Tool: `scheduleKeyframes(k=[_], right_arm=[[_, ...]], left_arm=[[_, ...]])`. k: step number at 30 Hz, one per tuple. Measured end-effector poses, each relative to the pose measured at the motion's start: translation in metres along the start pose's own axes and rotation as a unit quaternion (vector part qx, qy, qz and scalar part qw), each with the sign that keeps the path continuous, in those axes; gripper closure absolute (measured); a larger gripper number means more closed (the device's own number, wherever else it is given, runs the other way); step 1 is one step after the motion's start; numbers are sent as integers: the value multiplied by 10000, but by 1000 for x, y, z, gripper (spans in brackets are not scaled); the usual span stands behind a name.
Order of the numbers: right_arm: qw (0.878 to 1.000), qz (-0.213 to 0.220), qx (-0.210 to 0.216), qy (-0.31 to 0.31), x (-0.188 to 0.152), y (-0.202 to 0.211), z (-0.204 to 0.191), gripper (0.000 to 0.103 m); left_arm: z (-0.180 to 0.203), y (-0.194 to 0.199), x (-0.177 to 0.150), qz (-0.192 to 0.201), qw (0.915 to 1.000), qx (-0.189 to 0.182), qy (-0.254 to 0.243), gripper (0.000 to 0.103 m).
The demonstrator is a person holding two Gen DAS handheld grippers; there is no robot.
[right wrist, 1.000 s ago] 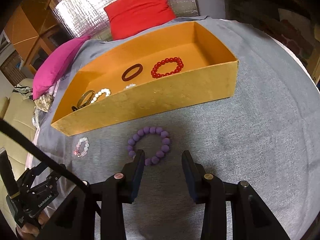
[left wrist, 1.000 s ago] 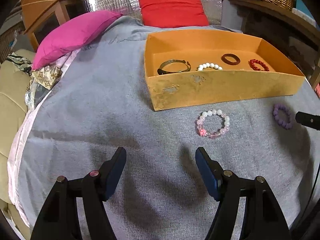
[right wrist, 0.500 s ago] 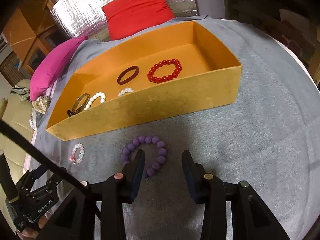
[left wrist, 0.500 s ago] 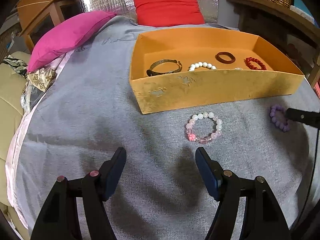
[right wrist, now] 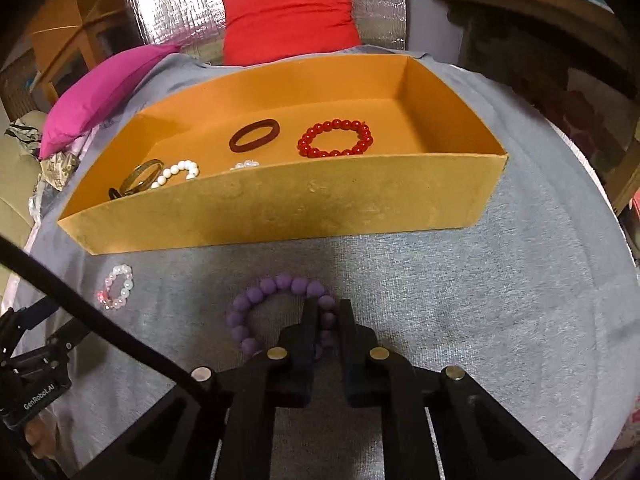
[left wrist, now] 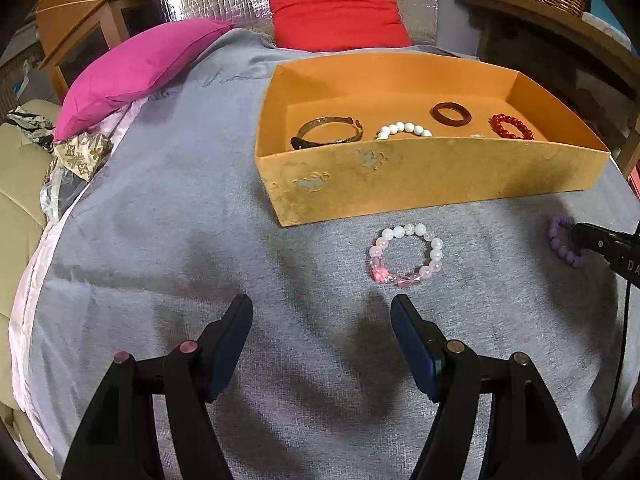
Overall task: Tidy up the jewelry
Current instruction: 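Close right tool on purple bead bracelet while left tool approaches pink-and-white bracelet, then grasp pink-and-white bead bracelet with left tool while right tool holds purple bracelet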
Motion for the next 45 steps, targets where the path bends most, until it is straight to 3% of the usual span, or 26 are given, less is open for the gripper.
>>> scheduleKeyframes(k=[7, 23, 35, 45], right_arm=[[9998, 100, 84, -156, -2, 12, 12, 92], [9983, -121, 357, -451, -6, 10, 25, 92], [9981, -207, 374, -448, -9, 3, 20, 90], [9983, -200, 336, -436, -9, 3, 20, 89]], left_arm=[[4, 1, 3, 40, 10000, 0, -19, 31], [21, -6, 5, -19, 9999, -43, -117, 31], [27, -18, 17, -118, 9978, -614, 238, 31], [28, -31, 20, -137, 9972, -616, 405, 31]])
Point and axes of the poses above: each gripper's, at about its wrist camera, not at the fingertips, and y roughly against the way its jaws point, z to its right, x to its top, the point moved 4 cm from there along -y, roughly the way its jaws point, and after that the axes turned 3 degrees about y, right-handed, at the moved point
